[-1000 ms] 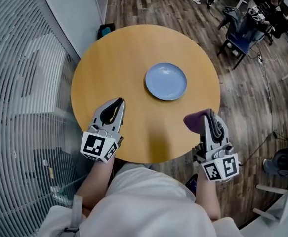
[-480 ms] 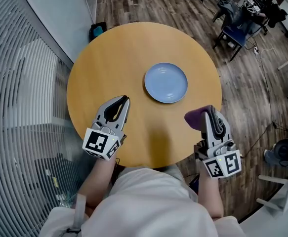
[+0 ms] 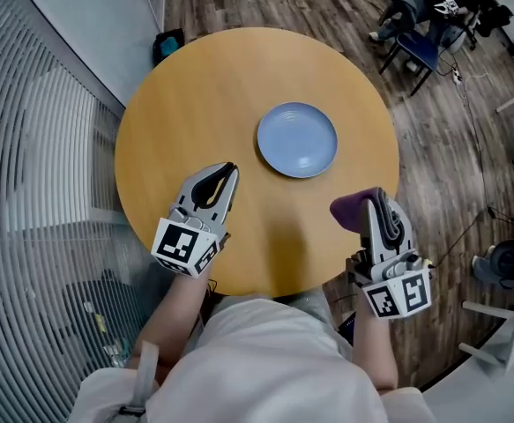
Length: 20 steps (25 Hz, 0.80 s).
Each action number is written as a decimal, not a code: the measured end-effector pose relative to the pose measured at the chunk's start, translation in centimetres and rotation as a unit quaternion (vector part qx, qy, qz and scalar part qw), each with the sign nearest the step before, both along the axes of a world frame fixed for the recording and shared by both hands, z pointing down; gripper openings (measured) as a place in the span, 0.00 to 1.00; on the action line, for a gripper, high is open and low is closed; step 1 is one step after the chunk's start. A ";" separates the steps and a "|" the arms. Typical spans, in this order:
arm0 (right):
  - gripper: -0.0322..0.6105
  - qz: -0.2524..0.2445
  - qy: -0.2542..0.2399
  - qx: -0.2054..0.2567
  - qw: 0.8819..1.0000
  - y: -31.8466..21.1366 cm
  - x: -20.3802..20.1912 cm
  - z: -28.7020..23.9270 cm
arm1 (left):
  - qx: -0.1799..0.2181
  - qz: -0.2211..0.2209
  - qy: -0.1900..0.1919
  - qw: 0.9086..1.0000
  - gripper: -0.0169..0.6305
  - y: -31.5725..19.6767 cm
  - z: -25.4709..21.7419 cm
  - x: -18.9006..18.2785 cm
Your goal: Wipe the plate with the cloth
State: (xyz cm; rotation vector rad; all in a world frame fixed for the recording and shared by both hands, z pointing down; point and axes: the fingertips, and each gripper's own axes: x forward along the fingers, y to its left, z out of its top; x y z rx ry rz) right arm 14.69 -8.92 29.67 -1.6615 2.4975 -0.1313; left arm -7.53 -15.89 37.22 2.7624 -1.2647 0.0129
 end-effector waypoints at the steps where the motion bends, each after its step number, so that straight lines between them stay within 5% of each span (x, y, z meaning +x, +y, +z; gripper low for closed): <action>1: 0.19 -0.001 -0.002 -0.003 1.000 -0.1 0.0 0.3 | -0.001 0.000 0.000 1.000 0.08 -0.2 0.2 0.1; 20: 0.19 0.002 -0.004 -0.037 0.999 -4.0 0.7 3.7 | -0.023 0.010 -0.036 0.999 0.08 -5.8 4.8 1.7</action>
